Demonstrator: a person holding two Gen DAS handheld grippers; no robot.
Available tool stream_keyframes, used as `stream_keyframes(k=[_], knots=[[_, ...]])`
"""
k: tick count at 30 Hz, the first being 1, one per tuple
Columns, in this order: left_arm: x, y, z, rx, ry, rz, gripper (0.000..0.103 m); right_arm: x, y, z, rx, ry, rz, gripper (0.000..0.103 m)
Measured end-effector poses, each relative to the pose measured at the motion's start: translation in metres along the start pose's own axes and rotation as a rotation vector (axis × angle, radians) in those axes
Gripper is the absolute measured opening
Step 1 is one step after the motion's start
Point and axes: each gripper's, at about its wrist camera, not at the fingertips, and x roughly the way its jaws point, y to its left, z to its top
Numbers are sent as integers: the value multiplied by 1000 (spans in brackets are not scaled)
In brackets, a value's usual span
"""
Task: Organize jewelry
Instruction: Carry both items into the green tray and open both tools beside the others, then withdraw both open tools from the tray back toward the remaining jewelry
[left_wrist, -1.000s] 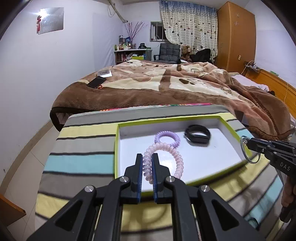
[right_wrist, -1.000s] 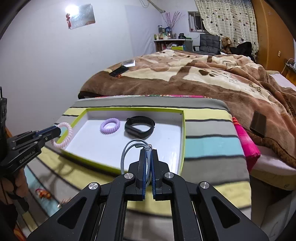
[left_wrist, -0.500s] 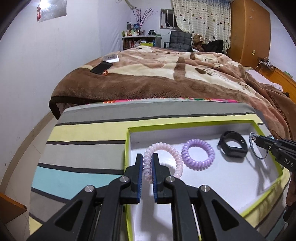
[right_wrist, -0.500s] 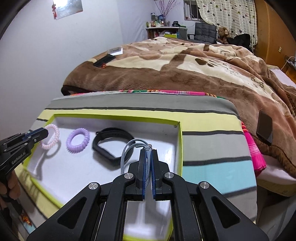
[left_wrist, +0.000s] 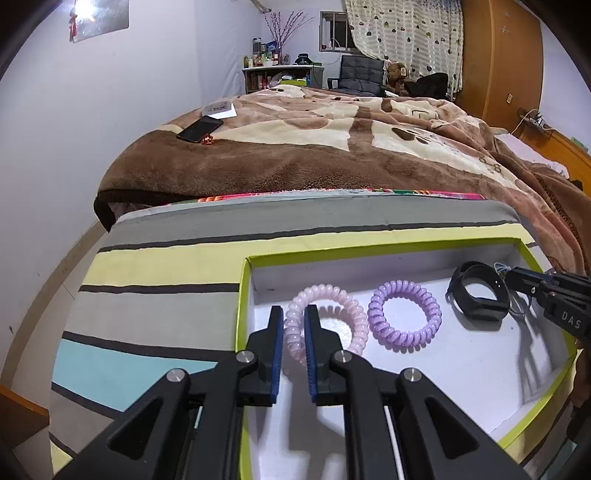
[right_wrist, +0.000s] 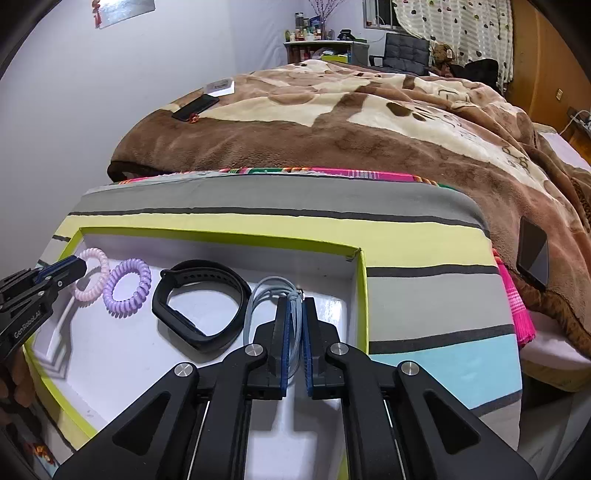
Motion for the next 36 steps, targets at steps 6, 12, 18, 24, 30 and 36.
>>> stream_keyframes(k=[6,12,18,24,30,36], knots=[[-9,2,-1,-11,-26,-19,27,-11,1,-2,5,-31,8,29],[-29,3,-7,-19,-55,-27,29,-37,0,-12,8,-81,25,29],[-61,1,-21,-22,-95,-44,29,-70,3,-33,6,-129,53,29],[-99,0,-49,-43,-125,-68,29,-106,7,-66,9,-173,91,29],[-133,-1,-82,-55,-147,-87,29,-140,19,-103,-18,-209,115,29],[-163,-8,-110,-50,-170,-97,29,-171,31,-143,-35,-241,133,29]])
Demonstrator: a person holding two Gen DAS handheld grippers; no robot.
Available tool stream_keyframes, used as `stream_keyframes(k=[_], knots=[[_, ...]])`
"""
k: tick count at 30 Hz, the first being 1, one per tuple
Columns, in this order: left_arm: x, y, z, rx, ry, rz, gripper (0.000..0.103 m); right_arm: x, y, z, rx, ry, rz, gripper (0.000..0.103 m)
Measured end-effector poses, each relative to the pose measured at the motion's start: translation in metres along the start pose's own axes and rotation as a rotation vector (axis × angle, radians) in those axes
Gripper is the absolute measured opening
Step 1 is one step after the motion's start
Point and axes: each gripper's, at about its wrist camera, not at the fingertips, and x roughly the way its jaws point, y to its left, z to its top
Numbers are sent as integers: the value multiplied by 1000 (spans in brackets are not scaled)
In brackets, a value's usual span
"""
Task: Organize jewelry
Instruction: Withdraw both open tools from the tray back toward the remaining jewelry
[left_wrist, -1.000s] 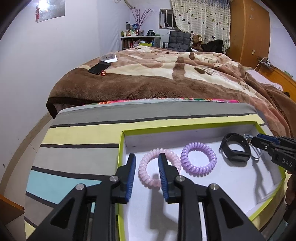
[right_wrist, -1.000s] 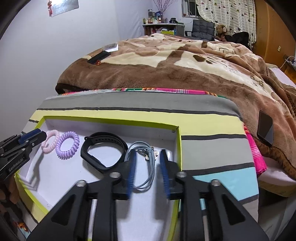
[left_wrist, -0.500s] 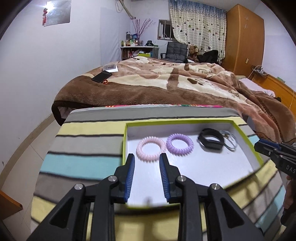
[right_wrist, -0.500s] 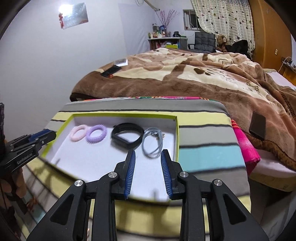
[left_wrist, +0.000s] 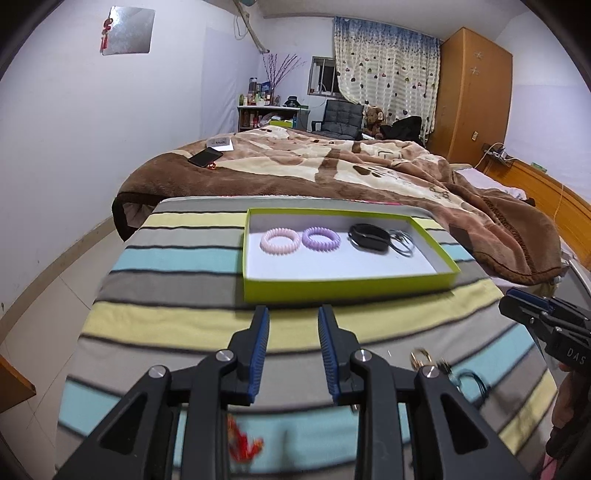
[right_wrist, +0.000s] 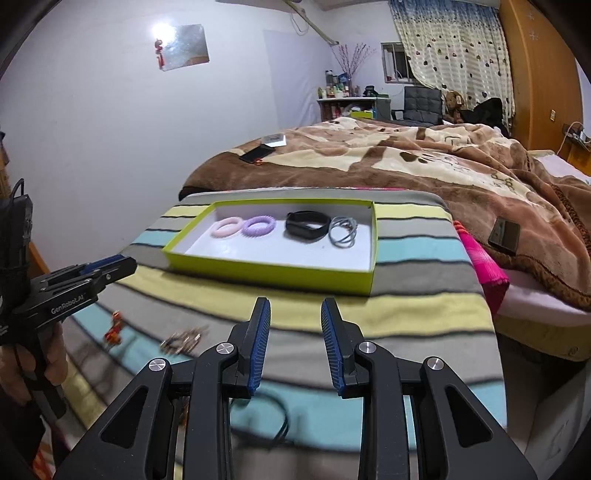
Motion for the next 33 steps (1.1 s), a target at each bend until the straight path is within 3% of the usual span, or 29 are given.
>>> stream_keyframes(k=[17,33], knots=[[-62,-12,-60,30,-22,-20,29,-58,24,-57,-1,-24,21,29],[-73,-10,-78,39,-19,-13,29,-64,40,-75,-24,0,40,29]])
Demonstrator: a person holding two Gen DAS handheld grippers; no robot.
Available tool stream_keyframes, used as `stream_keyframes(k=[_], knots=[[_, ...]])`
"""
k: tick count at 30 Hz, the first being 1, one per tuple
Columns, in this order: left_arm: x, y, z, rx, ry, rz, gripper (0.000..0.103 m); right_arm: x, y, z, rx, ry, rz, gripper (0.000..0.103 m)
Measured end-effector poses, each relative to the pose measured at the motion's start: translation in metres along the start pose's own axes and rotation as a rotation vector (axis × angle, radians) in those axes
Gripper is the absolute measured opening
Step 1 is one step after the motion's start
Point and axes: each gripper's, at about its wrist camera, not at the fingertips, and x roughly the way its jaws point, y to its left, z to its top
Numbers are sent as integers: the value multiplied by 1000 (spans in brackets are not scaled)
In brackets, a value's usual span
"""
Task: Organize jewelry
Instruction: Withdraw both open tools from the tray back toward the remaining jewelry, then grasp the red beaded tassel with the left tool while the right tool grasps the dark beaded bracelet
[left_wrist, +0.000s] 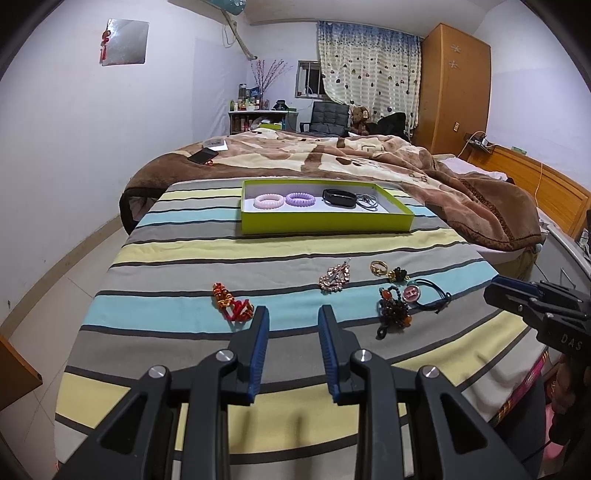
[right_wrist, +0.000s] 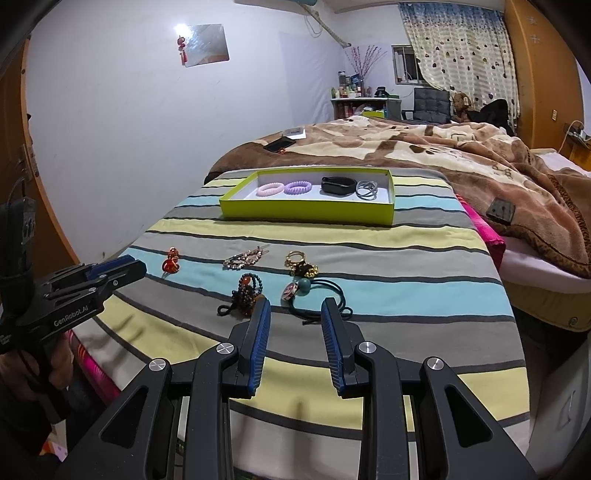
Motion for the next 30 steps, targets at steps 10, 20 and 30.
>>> stream_keyframes(k=[10,20,30], knots=[[15,19,-3,-41,30,45,32,16,8,0,-5,30,26,29],[43,36,6,-93,96,63,36,45,28,4,-27,78,58,29],[75,48,12,-143,199,102,44,80,44,11,-38,137,60,29]])
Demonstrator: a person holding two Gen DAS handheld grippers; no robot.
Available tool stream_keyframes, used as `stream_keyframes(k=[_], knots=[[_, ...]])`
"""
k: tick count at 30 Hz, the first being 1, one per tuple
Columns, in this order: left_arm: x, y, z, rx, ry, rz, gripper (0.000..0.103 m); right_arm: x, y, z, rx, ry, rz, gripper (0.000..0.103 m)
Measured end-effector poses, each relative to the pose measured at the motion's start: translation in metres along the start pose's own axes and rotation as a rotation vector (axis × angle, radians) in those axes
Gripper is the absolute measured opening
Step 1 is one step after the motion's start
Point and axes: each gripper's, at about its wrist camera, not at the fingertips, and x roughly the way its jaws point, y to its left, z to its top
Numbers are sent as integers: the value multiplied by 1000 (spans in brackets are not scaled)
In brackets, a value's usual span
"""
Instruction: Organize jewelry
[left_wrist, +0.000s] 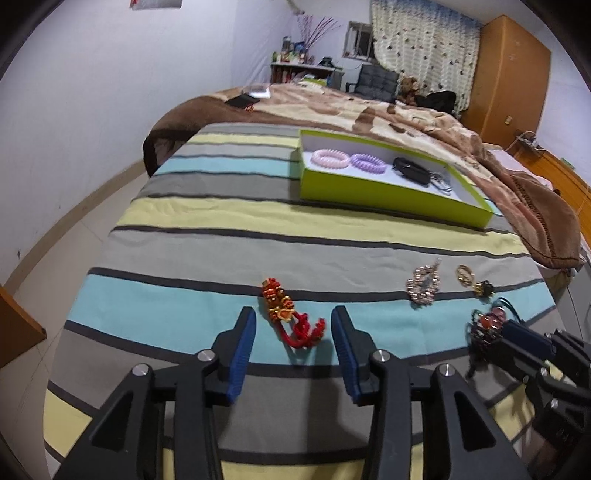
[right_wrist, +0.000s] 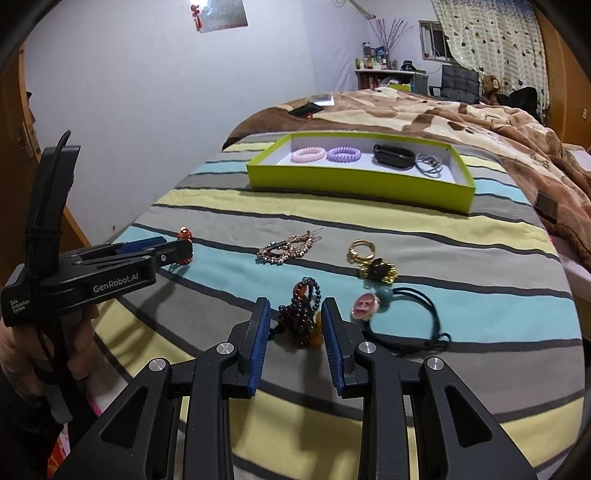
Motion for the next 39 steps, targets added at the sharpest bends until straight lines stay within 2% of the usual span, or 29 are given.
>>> stream_keyframes(k=[7,10,13,17,26,39], knots=[[8,-2,3,5,22,31,43,10,5,5,-27,29,-59,28],[9,-2,5,8,25,51,25,11,5,5,-27,34,-65,24],[8,1,5,2,25,49,19,8,4,5,-24,27,-64,21],[7,-1,4,25,23,46,18,7,2,4,-10,26,-50,21],[-13,-12,-3,44,-16,-39,18,-5,-4,2,32,4,-7,18],[-31,-29,14,81,-83,-97,18,-26,-19,14,50,-64,-14,18]])
